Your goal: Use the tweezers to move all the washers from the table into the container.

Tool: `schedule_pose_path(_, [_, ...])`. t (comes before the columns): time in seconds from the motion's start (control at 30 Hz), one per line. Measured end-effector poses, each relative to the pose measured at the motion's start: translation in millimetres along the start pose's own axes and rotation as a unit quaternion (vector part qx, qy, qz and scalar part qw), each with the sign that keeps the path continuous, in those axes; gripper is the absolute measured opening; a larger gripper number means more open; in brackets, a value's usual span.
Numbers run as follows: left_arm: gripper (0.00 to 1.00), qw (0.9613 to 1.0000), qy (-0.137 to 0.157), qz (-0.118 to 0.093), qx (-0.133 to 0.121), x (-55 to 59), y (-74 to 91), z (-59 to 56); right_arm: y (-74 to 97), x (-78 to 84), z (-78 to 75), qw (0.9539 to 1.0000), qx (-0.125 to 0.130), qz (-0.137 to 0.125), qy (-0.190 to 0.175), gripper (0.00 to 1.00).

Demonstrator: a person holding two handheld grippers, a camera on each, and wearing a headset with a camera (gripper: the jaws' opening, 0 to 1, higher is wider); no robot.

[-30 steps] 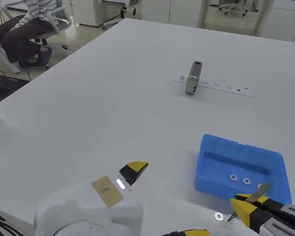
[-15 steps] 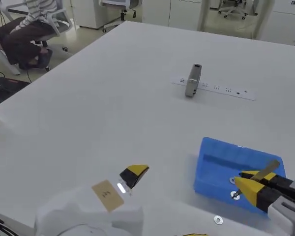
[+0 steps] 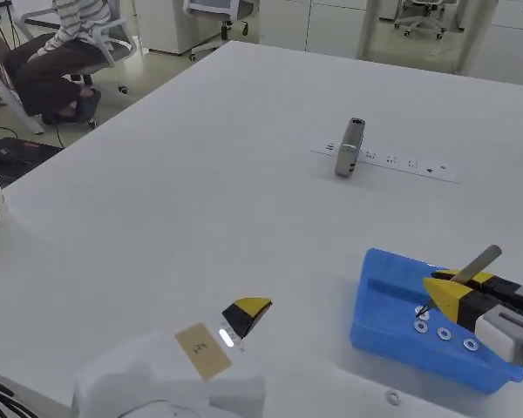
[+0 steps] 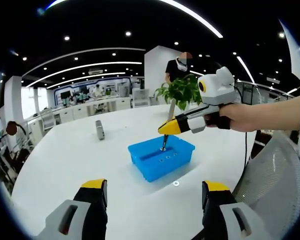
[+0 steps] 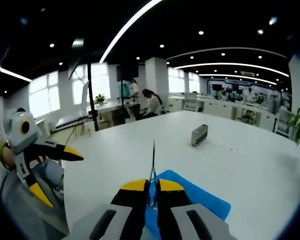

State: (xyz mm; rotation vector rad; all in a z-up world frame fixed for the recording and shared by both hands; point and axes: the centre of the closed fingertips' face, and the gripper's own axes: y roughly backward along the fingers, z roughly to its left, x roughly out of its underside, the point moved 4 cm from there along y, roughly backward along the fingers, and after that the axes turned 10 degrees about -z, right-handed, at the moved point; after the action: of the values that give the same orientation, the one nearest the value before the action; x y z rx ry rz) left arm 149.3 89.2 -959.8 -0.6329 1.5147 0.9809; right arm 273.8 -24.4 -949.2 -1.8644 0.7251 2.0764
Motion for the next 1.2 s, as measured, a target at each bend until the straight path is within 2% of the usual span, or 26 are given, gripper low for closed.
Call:
schedule_pose_path(0.33, [0.78, 1.0, 0.001, 0.0, -0.001, 0.4, 1.4, 0.2, -17.6, 15.8, -15.9, 0.9996, 0.01, 0.023, -0.01, 0.03])
schedule_pose_path(0.7, [0.78, 1.0, 0.002, 0.004, -0.001, 1.6, 1.2, 0.5, -35.9, 33.6, -25.5, 0.9988, 0.001, 0.047, -0.01, 0.03])
schedule_pose_path(0.97, [0.78, 1.0, 0.002, 0.005, -0.002, 1.6, 0.8, 0.2, -37.9, 40.9, -25.3, 0.9981, -0.003, 0.062, -0.005, 0.03])
schedule_pose_path(1.2, [0.77, 1.0, 0.002, 0.007, -0.002, 2.1, 0.4, 0.3, -36.6, 41.1, -27.2, 0.998, -0.001, 0.062, -0.01, 0.03])
